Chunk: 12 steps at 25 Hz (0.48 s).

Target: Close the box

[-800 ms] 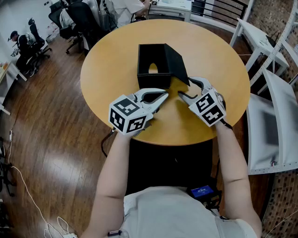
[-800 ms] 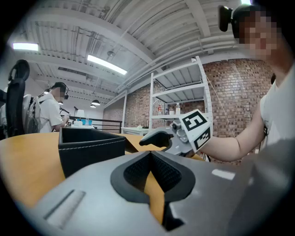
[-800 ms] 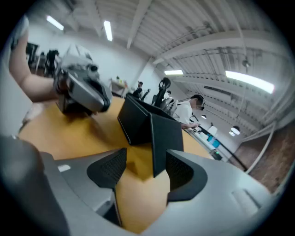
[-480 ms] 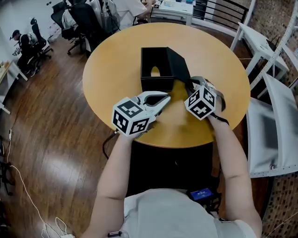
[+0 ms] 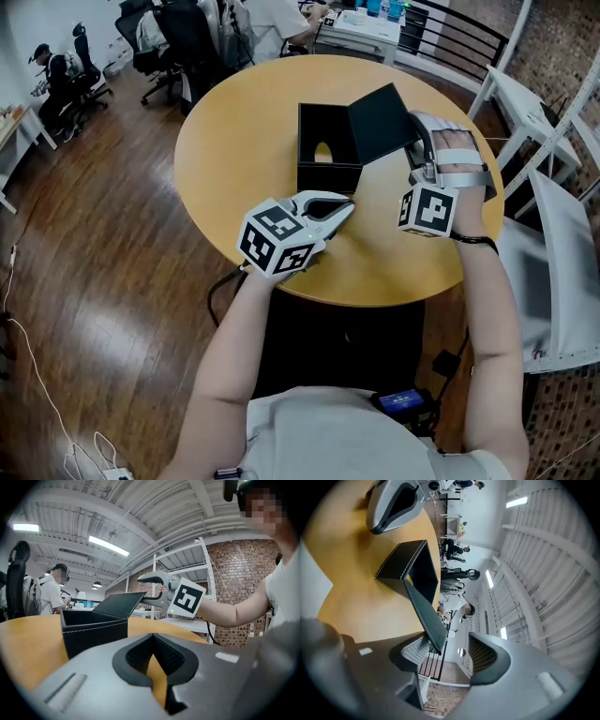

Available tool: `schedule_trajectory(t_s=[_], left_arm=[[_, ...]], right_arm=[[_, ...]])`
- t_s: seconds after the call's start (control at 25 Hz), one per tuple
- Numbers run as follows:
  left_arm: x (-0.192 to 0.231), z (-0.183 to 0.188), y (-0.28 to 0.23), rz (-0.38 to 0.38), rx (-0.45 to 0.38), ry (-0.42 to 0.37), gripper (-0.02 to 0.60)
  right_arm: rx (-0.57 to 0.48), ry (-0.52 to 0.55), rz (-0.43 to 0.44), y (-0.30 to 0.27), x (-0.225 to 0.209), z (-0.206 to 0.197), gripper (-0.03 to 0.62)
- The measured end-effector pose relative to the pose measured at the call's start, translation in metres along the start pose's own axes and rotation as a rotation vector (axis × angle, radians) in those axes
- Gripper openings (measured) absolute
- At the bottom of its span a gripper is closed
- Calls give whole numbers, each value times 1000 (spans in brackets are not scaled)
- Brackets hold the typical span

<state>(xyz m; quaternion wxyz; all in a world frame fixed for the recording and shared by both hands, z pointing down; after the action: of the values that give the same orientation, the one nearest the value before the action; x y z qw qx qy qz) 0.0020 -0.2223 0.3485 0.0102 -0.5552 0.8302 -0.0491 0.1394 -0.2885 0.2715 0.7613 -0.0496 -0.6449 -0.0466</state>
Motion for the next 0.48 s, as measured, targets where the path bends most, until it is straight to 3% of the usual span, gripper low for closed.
schedule_trajectory(t_s=[0.04,0.24,0.4,0.48], left_arm=[[0,0,0,0,1,-1,2],[0,0,2,2,3,0,2],[1,0,4,3,2,0,2],[2,1,3,3,3,1,2]], right_arm=[[-13,7,-5,0,-8,3,281],[-89,-30,-55,-2,-37,27,279],[-199,-198,-29,-10,-43,53,199],[-229,-263,7,-16,-39,61,196]])
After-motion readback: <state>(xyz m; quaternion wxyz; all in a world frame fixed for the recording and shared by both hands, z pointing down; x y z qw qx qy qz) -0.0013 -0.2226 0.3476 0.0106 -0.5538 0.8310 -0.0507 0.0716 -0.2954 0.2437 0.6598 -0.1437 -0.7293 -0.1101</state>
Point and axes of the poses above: the fingertips, and each gripper's own axes: y backward along the fingers, x to its left, z out of its top, the point moved 6 cm from there along y, backward along the fingers, and after that the axes turned 3 degrees about -x, right-handed, at the moved point
